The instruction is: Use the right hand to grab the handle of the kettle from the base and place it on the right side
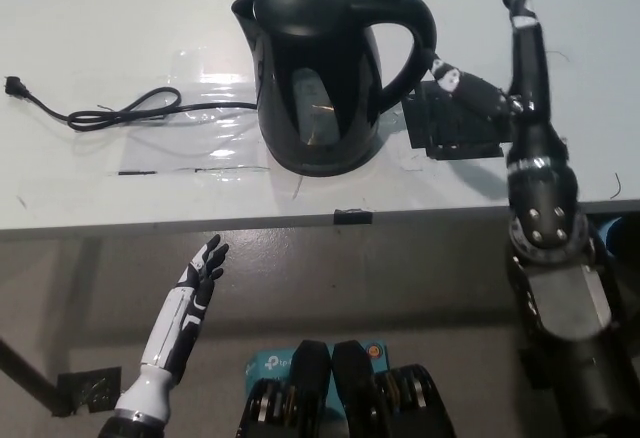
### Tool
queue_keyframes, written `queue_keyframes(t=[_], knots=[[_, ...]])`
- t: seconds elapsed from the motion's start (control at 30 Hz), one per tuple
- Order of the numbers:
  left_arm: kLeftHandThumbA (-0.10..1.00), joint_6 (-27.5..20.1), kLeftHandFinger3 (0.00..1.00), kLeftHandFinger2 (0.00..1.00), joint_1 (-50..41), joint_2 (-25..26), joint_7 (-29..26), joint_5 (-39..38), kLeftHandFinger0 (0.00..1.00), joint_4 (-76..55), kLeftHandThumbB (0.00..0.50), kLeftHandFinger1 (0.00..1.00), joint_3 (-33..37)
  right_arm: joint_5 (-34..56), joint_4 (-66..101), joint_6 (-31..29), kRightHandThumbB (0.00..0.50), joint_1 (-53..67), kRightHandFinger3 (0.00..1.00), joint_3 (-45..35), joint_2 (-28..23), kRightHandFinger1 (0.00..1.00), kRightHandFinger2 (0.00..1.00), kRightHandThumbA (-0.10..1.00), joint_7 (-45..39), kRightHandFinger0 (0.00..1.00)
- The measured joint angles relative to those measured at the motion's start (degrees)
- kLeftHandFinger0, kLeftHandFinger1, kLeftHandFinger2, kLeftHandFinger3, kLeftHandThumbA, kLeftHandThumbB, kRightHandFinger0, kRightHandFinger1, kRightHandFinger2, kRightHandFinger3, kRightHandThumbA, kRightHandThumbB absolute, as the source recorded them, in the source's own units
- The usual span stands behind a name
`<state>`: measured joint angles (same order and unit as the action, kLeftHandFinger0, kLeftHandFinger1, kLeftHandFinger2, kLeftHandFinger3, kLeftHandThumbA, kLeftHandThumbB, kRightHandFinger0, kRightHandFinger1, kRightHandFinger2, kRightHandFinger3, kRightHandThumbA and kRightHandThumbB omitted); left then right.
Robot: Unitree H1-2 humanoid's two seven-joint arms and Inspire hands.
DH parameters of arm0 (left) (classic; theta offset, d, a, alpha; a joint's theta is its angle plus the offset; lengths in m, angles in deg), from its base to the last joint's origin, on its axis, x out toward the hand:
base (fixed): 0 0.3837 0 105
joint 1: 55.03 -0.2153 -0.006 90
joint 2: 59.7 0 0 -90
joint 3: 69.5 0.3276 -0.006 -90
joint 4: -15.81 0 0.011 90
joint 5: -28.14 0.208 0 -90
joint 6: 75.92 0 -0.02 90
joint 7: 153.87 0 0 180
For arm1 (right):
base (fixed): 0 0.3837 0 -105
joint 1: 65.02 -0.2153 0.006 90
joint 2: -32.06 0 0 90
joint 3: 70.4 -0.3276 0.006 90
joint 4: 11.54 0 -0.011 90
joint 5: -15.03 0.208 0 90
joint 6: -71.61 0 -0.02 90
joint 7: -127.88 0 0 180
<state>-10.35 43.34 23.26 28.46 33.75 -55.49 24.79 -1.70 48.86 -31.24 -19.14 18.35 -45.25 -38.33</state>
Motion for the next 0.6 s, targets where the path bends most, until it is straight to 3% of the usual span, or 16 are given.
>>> queue_keyframes(t=[0.6], knots=[[1.00,-0.36,1.00,1.00,0.01,0.01,-0.01,0.53,1.00,0.03,0.500,1.00,0.37,-0.16,-25.43,-1.25,0.242,-11.65,1.00,1.02,-0.38,1.00,1.00,0.85,4.65,1.00]])
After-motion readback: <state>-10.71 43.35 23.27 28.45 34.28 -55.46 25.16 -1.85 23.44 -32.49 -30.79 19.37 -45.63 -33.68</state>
